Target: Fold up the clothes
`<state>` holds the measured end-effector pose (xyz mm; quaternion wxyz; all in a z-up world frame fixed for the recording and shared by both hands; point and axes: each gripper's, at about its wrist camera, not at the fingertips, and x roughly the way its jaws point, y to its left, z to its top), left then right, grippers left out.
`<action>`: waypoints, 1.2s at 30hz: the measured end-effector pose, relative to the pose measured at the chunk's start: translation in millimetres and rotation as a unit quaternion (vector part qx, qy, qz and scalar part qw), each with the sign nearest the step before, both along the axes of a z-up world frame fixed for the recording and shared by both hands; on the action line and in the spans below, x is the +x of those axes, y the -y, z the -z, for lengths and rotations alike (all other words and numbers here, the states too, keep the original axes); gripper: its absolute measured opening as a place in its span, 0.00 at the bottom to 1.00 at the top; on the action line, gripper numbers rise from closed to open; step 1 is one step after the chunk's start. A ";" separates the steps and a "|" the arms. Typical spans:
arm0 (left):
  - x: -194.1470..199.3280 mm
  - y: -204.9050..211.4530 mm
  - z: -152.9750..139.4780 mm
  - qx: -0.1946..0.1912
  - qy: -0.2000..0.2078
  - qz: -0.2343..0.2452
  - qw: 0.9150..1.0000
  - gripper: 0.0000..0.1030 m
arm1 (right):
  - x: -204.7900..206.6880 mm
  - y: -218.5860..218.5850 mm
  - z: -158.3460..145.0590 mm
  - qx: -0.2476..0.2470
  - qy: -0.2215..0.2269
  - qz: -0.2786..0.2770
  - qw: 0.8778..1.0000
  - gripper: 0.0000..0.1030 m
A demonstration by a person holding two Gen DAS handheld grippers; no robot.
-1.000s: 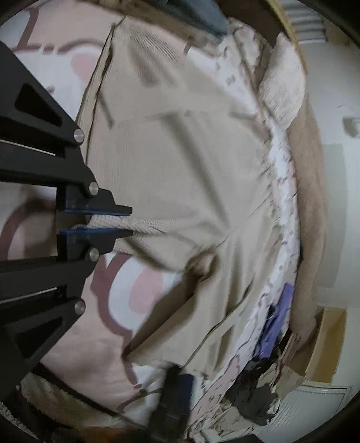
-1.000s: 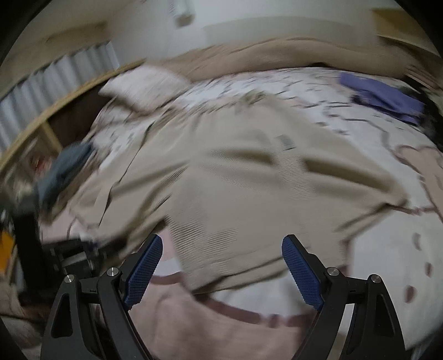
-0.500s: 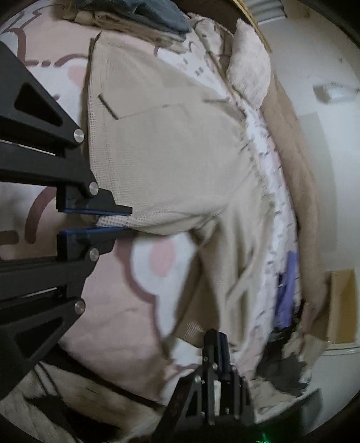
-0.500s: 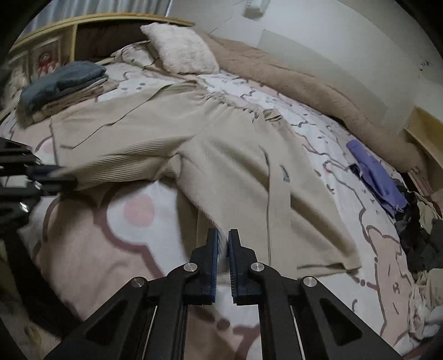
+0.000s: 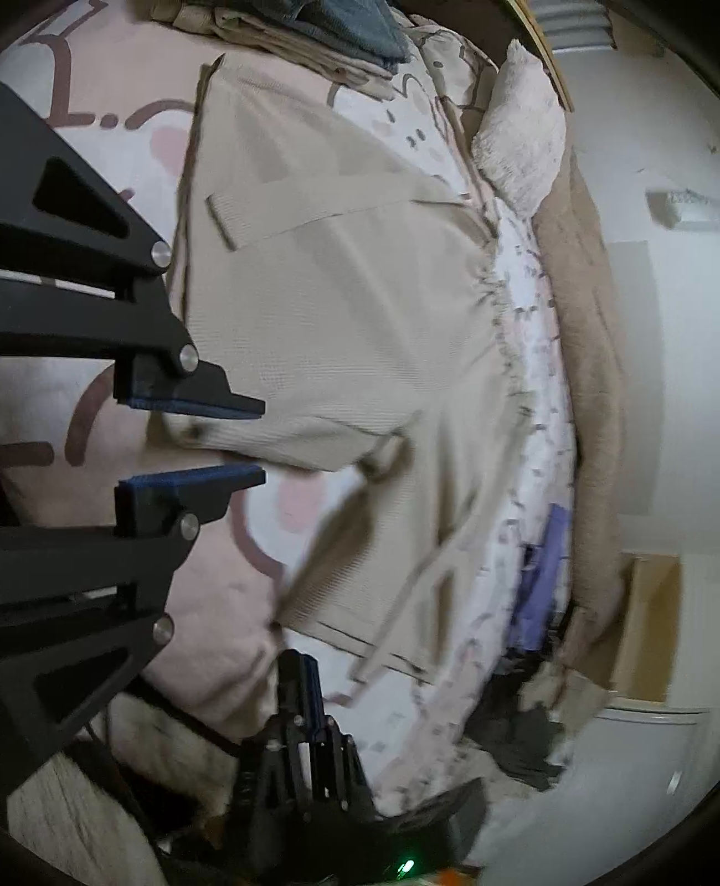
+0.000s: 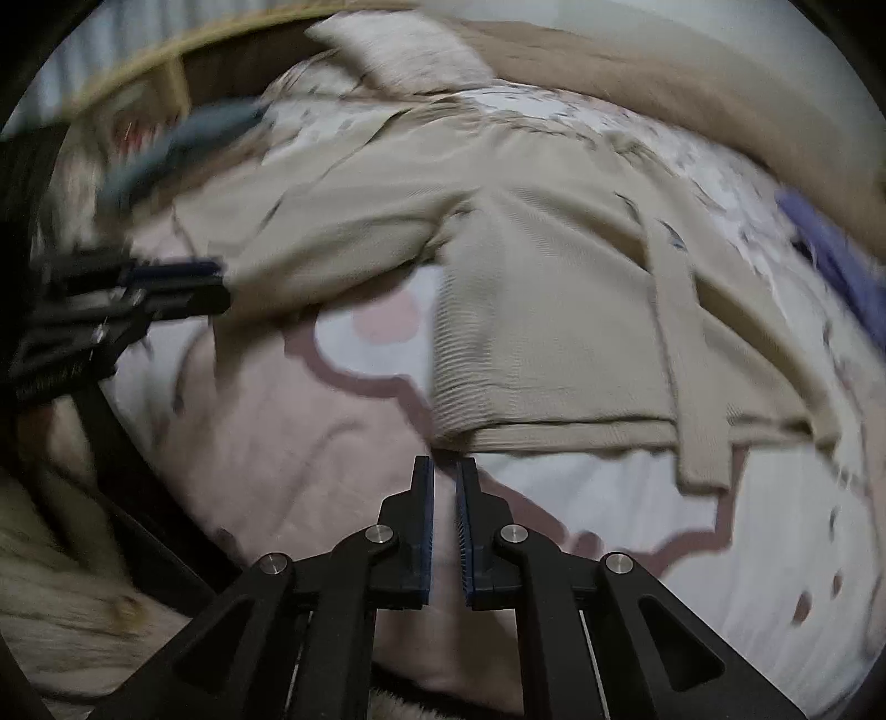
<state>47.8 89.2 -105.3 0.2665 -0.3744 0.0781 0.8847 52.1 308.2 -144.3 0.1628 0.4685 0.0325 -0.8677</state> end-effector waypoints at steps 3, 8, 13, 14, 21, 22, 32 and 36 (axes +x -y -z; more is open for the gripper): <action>-6.1 -4.7 -16.8 0.026 -0.014 0.005 1.000 0.48 | -4.9 -40.1 -20.5 -0.051 -0.026 0.066 0.996 0.07; -26.0 -35.3 -32.0 0.063 -0.021 0.026 0.997 0.53 | -20.4 -113.7 -40.9 -0.069 -0.066 0.184 0.978 0.10; -45.1 -87.3 -15.5 0.060 -0.018 0.059 0.996 0.56 | -43.6 -159.7 -29.2 -0.072 -0.055 0.237 0.967 0.80; -48.9 -97.9 -8.0 0.057 -0.012 0.066 0.996 0.56 | -49.5 -165.7 -24.9 -0.071 -0.049 0.241 0.967 0.80; -60.0 -145.7 67.9 -0.014 0.079 0.126 0.989 0.55 | -90.2 -207.7 5.6 -0.062 -0.008 0.266 0.962 0.80; -55.6 -146.0 73.9 -0.024 0.076 0.136 0.987 0.55 | -96.0 -213.7 9.9 -0.061 -0.002 0.269 0.961 0.80; -35.0 -128.5 78.8 -0.035 0.054 0.165 0.984 0.55 | -115.9 -219.9 24.1 0.004 -0.002 0.263 0.965 0.16; -32.6 -126.4 81.1 -0.034 0.053 0.171 0.983 0.55 | -112.0 -220.8 35.0 0.047 -0.007 0.265 0.963 0.16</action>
